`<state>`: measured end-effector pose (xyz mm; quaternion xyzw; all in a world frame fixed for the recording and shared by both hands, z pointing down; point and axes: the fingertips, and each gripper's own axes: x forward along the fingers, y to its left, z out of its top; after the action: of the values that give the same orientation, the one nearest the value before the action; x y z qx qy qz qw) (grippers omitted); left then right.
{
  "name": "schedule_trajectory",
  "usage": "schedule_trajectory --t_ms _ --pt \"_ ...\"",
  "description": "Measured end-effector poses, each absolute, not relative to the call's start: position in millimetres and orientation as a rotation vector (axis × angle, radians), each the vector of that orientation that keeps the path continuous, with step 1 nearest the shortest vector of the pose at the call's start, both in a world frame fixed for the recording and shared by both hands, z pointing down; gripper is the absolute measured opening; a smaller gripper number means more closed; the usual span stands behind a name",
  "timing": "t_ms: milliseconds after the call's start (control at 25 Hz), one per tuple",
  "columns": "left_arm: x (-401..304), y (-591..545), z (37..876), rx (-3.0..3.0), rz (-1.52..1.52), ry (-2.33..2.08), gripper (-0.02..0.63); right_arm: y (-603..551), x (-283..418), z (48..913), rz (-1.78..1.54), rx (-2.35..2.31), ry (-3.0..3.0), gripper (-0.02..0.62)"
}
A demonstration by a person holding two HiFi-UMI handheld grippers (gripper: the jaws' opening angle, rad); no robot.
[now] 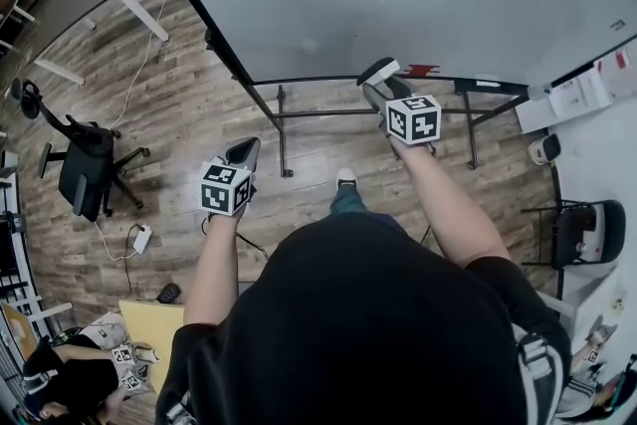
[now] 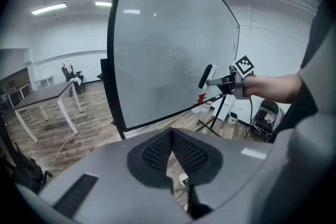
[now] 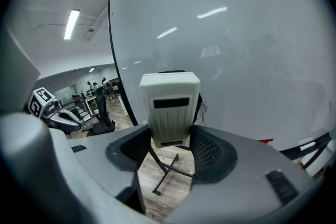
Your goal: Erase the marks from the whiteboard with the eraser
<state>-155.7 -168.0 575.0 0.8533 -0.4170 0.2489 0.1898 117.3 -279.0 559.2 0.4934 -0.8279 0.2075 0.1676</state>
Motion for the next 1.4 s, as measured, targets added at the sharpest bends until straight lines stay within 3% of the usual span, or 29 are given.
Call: schedule_trajectory --t_ms 1400 --pt "-138.3 -130.3 524.1 2.488 0.607 -1.224 0.012 -202.9 146.4 462.3 0.38 1.469 -2.463 0.229"
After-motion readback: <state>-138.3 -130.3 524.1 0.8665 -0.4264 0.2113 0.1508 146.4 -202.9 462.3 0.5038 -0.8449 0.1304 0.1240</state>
